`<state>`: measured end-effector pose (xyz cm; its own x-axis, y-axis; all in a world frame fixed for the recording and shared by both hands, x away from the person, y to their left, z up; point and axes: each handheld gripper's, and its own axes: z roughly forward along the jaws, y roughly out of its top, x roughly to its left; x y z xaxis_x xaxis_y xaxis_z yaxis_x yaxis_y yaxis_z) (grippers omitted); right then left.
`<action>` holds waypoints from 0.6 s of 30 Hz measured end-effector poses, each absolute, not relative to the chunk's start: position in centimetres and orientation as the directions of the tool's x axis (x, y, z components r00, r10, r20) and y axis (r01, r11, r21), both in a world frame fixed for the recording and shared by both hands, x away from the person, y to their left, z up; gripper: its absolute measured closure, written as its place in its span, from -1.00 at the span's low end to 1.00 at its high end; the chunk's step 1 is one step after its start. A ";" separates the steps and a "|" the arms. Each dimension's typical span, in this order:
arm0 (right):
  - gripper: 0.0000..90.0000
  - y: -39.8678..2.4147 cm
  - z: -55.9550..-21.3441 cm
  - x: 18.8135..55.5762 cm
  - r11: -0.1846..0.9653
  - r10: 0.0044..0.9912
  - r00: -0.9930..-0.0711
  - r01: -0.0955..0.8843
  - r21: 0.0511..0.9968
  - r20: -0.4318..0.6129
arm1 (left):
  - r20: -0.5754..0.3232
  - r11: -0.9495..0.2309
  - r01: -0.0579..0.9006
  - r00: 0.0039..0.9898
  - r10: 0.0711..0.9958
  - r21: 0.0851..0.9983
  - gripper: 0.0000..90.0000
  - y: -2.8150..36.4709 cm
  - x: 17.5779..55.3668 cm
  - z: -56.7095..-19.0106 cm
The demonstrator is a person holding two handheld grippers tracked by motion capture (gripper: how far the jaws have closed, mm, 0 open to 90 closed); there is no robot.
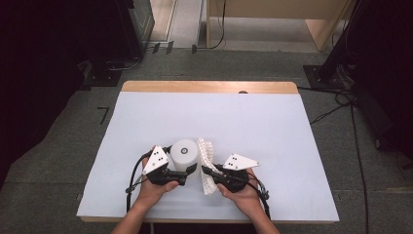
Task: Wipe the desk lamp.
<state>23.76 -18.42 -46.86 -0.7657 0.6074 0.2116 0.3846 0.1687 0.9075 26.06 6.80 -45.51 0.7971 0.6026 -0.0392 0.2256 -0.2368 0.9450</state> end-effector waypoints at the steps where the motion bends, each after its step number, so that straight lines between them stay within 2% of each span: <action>1: 0.77 -18.5 -46.8 23.8 0.162 0.610 -0.765 0.378 0.911 0.209 | -0.032 -0.247 0.225 0.797 0.603 0.942 -0.80 6.7 26.1 -45.7; 7: 0.77 -19.2 -46.7 24.0 0.138 0.628 -0.747 0.381 0.914 0.217 | -0.016 -0.284 0.244 0.783 0.621 0.927 -0.80 6.2 26.3 -46.8; 13: 0.76 -19.4 -46.8 24.0 0.130 0.639 -0.737 0.388 0.912 0.222 | 0.010 -0.295 0.221 0.784 0.621 0.930 -0.80 6.4 26.0 -47.1; 18: 0.76 -19.4 -47.0 24.0 0.136 0.641 -0.736 0.388 0.912 0.218 | -0.012 -0.270 0.241 0.766 0.642 0.932 -0.81 6.6 25.6 -47.0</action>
<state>24.04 -19.43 -46.98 -0.7363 0.6406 0.2178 0.3876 0.1356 0.9118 25.64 6.61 -47.04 0.7662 0.6425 -0.0125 0.2412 -0.2696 0.9323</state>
